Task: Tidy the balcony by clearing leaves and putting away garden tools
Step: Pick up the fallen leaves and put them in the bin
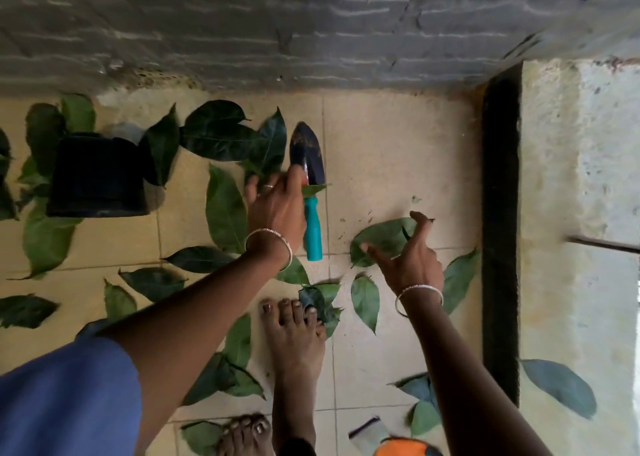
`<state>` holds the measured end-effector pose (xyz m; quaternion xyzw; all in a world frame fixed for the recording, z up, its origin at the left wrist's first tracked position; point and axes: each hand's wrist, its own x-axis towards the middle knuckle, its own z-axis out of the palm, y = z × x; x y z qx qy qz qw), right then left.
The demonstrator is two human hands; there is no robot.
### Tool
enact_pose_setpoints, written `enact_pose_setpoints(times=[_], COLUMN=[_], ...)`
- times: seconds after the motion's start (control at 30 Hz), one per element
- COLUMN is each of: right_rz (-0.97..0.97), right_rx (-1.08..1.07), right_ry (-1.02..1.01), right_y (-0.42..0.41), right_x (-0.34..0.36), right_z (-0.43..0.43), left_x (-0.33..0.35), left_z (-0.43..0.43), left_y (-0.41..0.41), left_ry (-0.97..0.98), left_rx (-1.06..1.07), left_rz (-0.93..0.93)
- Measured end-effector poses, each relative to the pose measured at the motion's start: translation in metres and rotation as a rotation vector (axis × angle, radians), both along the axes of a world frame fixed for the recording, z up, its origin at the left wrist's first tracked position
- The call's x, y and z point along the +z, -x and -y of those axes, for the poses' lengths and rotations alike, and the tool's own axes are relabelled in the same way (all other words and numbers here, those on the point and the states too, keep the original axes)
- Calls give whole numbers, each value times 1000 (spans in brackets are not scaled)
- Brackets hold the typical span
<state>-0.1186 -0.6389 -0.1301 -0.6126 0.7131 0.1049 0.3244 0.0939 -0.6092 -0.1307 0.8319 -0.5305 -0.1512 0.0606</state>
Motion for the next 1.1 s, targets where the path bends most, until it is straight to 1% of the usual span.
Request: enact_pose_setpoints(times=[0.07,0.13,0.2,0.3,0.37,0.47,0.53,0.6,0.67,0.73,0.8,0.83,0.9,0.97,1.07,1.1], right_rz=[-33,-45,-26,-40,29,139,195,307,526,658,685,685,714,781,792,790], right_rx=[47,76,121,199,164,8,-153,-435,-727,-878,-981,-1034,-1119,-1146,-1135,-1146], right_ry=[-79,-117,-131,-61,47,198,246,210,140,121,112,93,25,-53,-139,-163], right_y=[-1,-1,-2,-4,-8,-19,-26,-34,-44,-54,-58,-58,-56,-56,-57,-57], right_x=[-7,-15,-21,-27,-24,-13,-6,5,16,26,34,36,47,62,94,104], right_z=[-2,-1,1,-6,-11,-13,-15,-16,-17,-16,-13,-13,-15,-18,-23,-24], left_x=[6,8,5,-8,-16,-23,-26,-29,-30,-27,-16,-11,4,20,59,74], left_z=[-13,-20,-20,-12,-2,13,21,24,22,16,7,1,-15,-32,-51,-54], left_y=[-9,-23,-39,-57,-63,-63,-61,-59,-55,-50,-44,-42,-38,-33,-25,-23], left_ry=[26,46,56,-79,-144,-202,-243,-272,-299,-298,-242,-197,-105,-38,23,33], left_rx=[100,173,257,395,463,472,479,458,392,310,259,263,314,418,740,810], left_rz=[-43,-66,-153,-284,-353,-332,-279,-247,-224,-188,-148,-167,-283,-481,-843,-930])
